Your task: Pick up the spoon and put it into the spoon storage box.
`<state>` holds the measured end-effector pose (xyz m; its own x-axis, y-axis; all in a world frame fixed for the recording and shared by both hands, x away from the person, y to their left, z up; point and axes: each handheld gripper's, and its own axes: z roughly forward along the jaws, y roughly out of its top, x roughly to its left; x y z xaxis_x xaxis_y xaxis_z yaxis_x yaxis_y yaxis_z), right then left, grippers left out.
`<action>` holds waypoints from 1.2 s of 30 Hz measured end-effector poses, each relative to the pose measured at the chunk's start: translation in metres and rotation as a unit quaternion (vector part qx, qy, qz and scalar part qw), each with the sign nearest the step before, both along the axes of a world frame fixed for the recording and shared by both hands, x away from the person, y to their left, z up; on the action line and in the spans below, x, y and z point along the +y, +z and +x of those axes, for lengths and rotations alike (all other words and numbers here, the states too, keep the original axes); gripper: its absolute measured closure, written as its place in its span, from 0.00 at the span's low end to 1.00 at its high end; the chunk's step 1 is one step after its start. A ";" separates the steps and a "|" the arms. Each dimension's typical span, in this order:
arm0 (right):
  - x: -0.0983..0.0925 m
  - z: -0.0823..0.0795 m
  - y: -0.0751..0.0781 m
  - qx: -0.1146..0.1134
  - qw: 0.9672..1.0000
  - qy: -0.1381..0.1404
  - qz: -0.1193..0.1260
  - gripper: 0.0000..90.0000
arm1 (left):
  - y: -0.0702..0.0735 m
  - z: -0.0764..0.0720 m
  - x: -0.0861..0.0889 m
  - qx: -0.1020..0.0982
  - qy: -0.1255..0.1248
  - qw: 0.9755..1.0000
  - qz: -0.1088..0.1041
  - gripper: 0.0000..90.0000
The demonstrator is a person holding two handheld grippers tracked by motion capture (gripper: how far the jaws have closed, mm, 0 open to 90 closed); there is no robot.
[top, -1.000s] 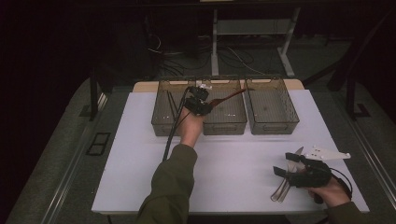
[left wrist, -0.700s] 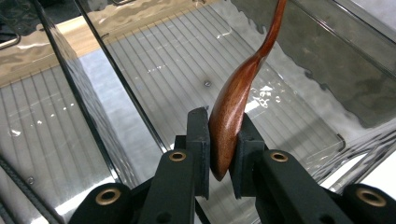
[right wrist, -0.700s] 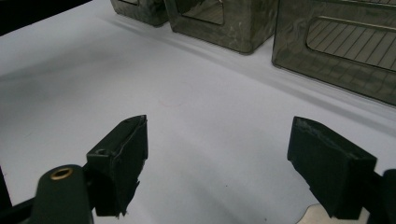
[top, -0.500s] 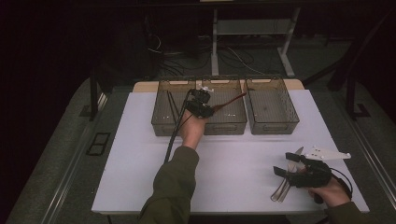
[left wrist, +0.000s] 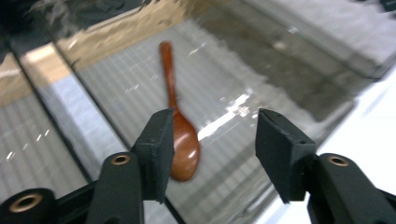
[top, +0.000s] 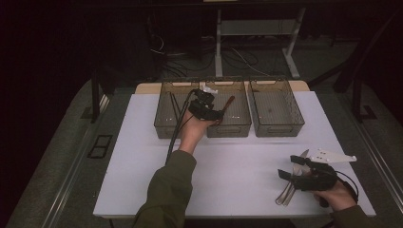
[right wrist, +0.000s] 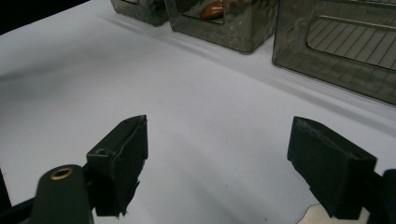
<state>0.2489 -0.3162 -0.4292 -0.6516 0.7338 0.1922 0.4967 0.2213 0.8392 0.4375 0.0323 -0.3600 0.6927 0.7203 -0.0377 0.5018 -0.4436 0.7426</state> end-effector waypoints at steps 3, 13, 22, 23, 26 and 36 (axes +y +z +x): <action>0.000 0.000 0.000 0.000 1.000 0.000 -0.001 0.23 | 0.005 -0.007 0.005 -0.010 -0.019 1.000 -0.018 0.47; 0.000 0.000 0.000 0.001 1.000 -0.002 -0.001 0.23 | 0.010 -0.035 0.021 -0.026 -0.091 0.994 -0.051 0.37; 0.001 0.001 -0.001 0.002 1.000 -0.003 -0.004 0.23 | 0.005 -0.069 0.042 -0.039 -0.119 0.990 -0.062 0.27; 0.001 0.001 -0.001 0.002 1.000 -0.003 -0.003 0.23 | 0.003 -0.073 0.045 -0.039 -0.121 0.990 -0.062 0.26; 0.001 0.001 -0.001 0.004 1.000 -0.003 -0.003 0.23 | -0.003 -0.084 0.053 -0.041 -0.120 0.990 -0.068 0.23; 0.002 0.002 -0.002 0.003 1.000 -0.002 -0.006 0.23 | -0.028 -0.113 0.086 -0.040 -0.100 0.989 -0.101 0.14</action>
